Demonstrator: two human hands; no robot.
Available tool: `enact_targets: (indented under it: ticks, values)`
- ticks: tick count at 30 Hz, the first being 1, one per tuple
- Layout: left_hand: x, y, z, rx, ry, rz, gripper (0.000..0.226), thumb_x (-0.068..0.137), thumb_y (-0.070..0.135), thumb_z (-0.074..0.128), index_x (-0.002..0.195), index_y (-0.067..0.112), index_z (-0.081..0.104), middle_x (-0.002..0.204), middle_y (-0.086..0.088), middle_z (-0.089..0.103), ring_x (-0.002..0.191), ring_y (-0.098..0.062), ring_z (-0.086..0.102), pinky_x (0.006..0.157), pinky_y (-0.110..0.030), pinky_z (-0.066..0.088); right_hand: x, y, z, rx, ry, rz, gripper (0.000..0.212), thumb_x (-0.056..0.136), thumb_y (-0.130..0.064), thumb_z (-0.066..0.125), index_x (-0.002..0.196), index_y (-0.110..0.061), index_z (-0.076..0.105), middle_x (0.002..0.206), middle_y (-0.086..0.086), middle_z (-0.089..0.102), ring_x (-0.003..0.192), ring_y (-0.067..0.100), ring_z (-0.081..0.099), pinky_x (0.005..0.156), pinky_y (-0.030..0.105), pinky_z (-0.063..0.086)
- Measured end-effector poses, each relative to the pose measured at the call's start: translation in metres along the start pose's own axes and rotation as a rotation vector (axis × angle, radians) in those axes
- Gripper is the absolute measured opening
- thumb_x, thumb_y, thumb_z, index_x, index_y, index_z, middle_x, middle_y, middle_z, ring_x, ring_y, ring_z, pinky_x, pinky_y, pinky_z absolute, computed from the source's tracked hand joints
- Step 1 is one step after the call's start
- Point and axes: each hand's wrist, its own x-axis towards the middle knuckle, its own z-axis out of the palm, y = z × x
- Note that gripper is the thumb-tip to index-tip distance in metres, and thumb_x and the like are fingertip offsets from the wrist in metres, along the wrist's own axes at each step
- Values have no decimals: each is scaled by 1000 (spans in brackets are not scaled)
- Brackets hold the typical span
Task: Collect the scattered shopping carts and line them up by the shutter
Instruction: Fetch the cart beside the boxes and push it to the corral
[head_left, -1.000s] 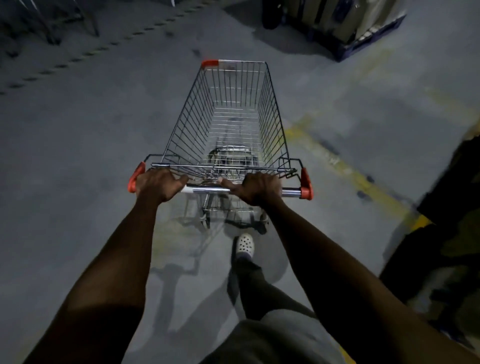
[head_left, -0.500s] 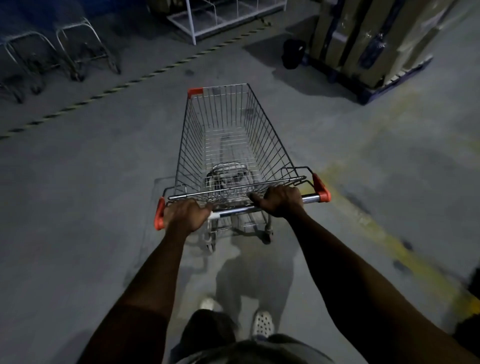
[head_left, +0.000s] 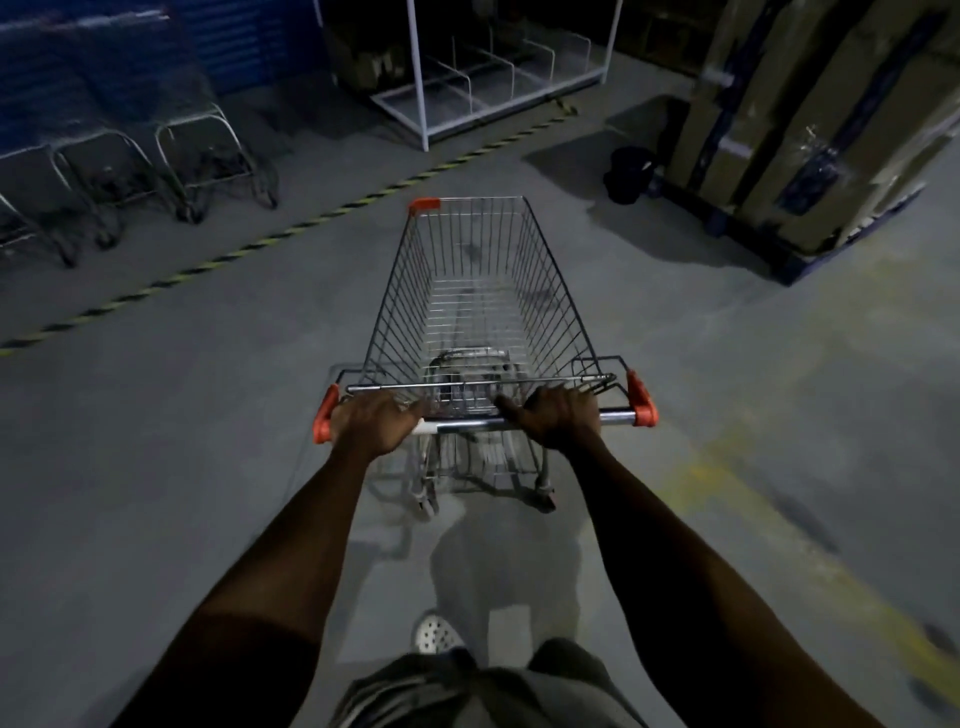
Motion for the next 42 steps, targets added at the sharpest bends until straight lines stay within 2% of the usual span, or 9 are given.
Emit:
enact_targets:
  ticks: [3, 11, 15, 20, 26, 29, 35, 40, 42]
  values:
    - [49, -29, -21, 50, -30, 8, 82, 92, 79, 24, 133, 23, 67, 144, -6, 60, 133, -31, 55, 112, -40, 39, 40, -27, -12, -13, 15, -57, 99, 84, -93, 7, 68, -17, 67, 81, 9, 68, 84, 24, 66, 83, 39, 44]
    - [176, -72, -62, 105, 16, -11, 73, 94, 74, 30, 110, 20, 77, 130, -8, 69, 121, -30, 62, 101, -36, 45, 173, -69, -33, -69, 55, -92, 93, 80, -99, 6, 66, -20, 53, 83, 11, 70, 84, 26, 68, 78, 33, 46]
    - [249, -80, -82, 73, 46, -42, 76, 95, 73, 24, 112, 20, 76, 131, -10, 68, 122, -32, 61, 106, -39, 40, 255, -73, -68, -64, 104, -151, 99, 84, -96, 12, 64, -14, 64, 62, 1, 59, 63, 17, 58, 71, 31, 40]
    - [333, -82, -107, 43, 62, -113, 75, 95, 73, 24, 113, 22, 76, 130, -7, 68, 126, -30, 59, 113, -41, 32, 368, -67, -96, -69, 49, -253, 103, 74, -101, 1, 57, -17, 58, 58, -1, 58, 60, 14, 57, 86, 36, 52]
    - [411, -76, -131, -24, 49, -252, 84, 91, 77, 14, 120, 25, 73, 135, -3, 66, 129, -27, 58, 121, -47, 24, 487, -60, -129, -43, 46, -366, 92, 75, -103, 19, 54, -20, 53, 85, 5, 74, 93, 24, 72, 93, 37, 51]
    - [432, -71, -139, -40, -4, -285, 82, 93, 73, 17, 125, 21, 71, 135, -5, 67, 129, -28, 58, 120, -47, 26, 532, -61, -135, 6, -11, -361, 101, 66, -108, 17, 66, -21, 69, 99, 7, 76, 101, 28, 70, 95, 39, 51]
    - [473, -75, -155, -65, -5, -391, 88, 89, 78, 14, 112, 20, 76, 125, -5, 71, 122, -27, 63, 121, -54, 16, 610, -77, -155, -14, -46, -428, 106, 54, -113, 8, 60, -23, 64, 94, 4, 75, 102, 26, 70, 93, 38, 51]
    - [520, -98, -177, -82, -6, -439, 82, 93, 75, 18, 111, 19, 75, 124, -6, 72, 119, -27, 64, 120, -51, 23, 669, -106, -170, -37, -10, -494, 112, 57, -112, 7, 91, -33, 79, 116, -1, 74, 116, 26, 66, 103, 40, 47]
    - [540, -108, -186, -83, 25, -458, 76, 96, 72, 25, 114, 17, 74, 126, -8, 71, 121, -28, 63, 116, -47, 30, 700, -118, -170, 24, 11, -481, 108, 55, -113, 12, 73, -29, 76, 97, -1, 76, 104, 26, 70, 99, 39, 50]
